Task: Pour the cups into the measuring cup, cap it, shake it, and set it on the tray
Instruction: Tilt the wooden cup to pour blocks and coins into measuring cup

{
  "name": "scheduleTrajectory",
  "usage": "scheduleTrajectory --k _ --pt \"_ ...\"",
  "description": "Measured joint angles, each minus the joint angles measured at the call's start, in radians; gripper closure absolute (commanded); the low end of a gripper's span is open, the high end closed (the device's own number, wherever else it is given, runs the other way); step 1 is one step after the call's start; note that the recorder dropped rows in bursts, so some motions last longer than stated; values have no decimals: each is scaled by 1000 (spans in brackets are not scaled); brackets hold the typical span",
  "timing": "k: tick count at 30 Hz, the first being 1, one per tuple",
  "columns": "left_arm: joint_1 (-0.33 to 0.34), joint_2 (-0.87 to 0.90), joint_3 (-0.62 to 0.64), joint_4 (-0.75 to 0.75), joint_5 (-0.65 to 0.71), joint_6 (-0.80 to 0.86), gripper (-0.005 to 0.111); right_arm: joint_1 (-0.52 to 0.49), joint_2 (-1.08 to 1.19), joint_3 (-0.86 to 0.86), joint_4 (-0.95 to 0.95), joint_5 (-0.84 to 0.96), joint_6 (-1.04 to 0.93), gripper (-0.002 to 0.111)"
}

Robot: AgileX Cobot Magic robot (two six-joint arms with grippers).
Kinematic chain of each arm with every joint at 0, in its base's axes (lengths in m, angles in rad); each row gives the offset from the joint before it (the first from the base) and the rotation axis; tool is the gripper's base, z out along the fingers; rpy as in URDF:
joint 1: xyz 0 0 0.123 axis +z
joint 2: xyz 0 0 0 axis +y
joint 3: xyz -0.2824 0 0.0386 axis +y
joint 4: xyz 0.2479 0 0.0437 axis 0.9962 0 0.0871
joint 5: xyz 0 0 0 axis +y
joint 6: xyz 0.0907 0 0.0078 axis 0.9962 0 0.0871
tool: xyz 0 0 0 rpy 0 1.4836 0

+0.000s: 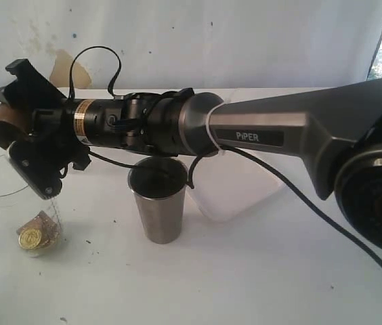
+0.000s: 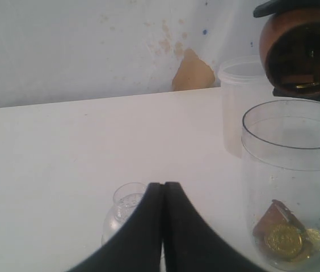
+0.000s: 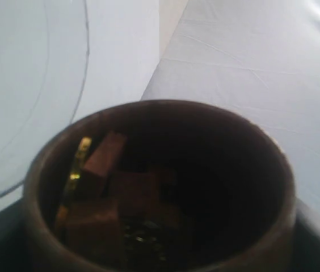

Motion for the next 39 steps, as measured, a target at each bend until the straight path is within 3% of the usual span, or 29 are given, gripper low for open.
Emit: scheduleTrajectory --k 39 --pt "0 0 0 0 0 0 107 50 -19 -2 0 46 -379 108"
